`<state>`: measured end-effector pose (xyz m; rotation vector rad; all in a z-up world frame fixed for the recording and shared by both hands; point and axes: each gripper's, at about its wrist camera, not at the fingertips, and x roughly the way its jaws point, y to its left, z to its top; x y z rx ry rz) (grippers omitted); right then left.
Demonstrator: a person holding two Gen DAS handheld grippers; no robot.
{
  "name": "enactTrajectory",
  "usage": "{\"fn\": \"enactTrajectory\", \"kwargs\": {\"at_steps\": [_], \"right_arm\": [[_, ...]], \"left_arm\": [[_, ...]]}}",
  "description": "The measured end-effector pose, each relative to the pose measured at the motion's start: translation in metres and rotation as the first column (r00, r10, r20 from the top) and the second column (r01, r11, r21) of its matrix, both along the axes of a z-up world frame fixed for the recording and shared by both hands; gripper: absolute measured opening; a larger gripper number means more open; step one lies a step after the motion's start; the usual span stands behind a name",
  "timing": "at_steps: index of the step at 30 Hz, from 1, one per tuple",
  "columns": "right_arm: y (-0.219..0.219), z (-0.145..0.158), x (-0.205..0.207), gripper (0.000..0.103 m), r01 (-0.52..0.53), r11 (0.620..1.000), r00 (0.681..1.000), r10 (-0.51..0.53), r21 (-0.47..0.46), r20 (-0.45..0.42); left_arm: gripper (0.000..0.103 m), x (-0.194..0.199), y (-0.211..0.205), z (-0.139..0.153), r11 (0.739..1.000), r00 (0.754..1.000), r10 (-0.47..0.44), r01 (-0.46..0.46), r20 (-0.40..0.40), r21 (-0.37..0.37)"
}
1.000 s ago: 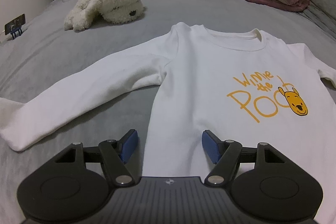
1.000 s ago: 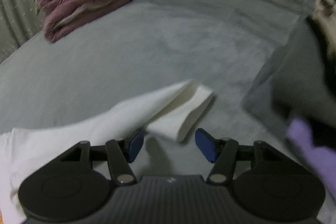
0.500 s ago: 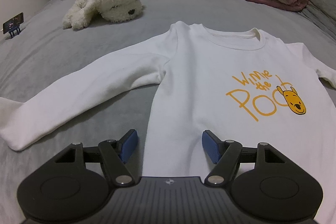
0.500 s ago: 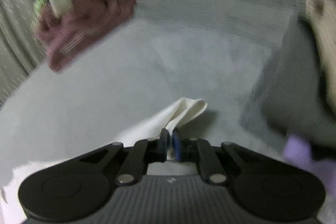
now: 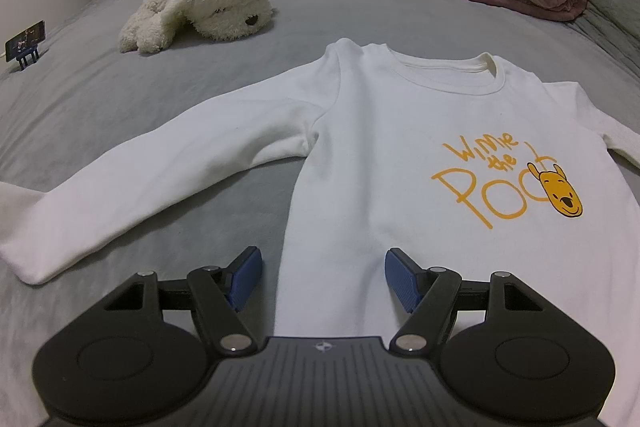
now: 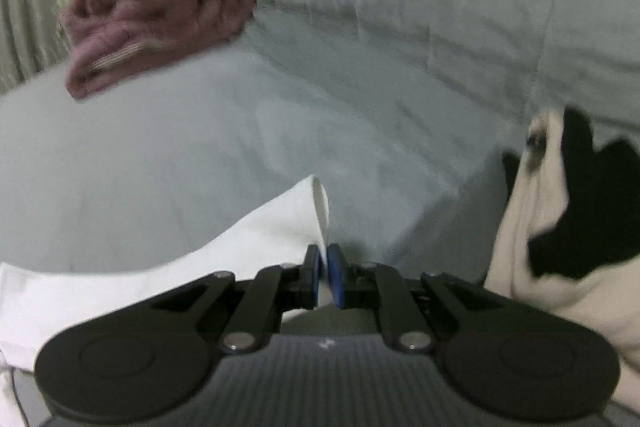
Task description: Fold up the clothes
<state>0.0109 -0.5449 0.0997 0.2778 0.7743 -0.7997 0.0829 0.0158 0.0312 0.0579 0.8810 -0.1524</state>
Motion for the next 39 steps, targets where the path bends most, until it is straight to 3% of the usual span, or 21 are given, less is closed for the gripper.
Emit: {"fn": "enactTrajectory", "kwargs": {"at_steps": [6,8,11,13,18,22,25,34,39], "right_arm": [[0.004,-0.022,0.005,0.008,0.011,0.997,0.998,-0.016,-0.071,-0.062],[0.008,-0.039,0.007,0.008,-0.007,0.994,0.993,-0.006,-0.109,-0.116],[0.008,-0.057,0.011,0.010,-0.024,0.996,0.980,0.007,-0.087,-0.199],[0.008,-0.049,0.009,0.010,-0.014,0.996,0.982,-0.002,-0.085,-0.189],[0.026,-0.014,0.000,0.025,-0.013,0.985,0.996,-0.003,-0.174,-0.092],[0.049,-0.017,0.010,0.028,-0.161,0.985,0.986,0.159,-0.063,-0.043],[0.070,-0.031,0.022,0.028,-0.269,0.963,0.962,0.269,0.023,-0.046],[0.146,-0.036,0.042,0.033,-0.443,0.894,0.891,0.432,-0.060,-0.144],[0.197,-0.031,0.044,0.031,-0.607,0.788,0.791,0.611,0.105,-0.010]], "left_arm": [[0.068,-0.001,0.000,0.000,1.000,1.000,0.000,0.000,0.001,0.000],[0.069,-0.001,0.000,0.000,1.000,1.000,0.000,0.000,0.001,0.001],[0.069,-0.001,0.000,0.000,1.000,1.000,0.001,-0.001,0.001,0.002],[0.070,-0.001,0.000,0.000,1.000,1.000,0.003,-0.003,0.001,0.003],[0.070,-0.001,0.000,0.000,1.000,1.000,0.002,-0.002,0.003,0.004],[0.070,-0.001,-0.001,-0.001,1.000,1.000,0.003,-0.003,0.006,0.006],[0.070,-0.001,-0.001,-0.001,1.000,1.000,0.004,-0.004,0.006,0.008],[0.070,-0.002,-0.001,0.001,1.000,1.000,0.007,-0.007,0.002,0.005],[0.070,-0.003,0.000,0.001,1.000,1.000,0.009,-0.009,-0.001,0.002]]}}
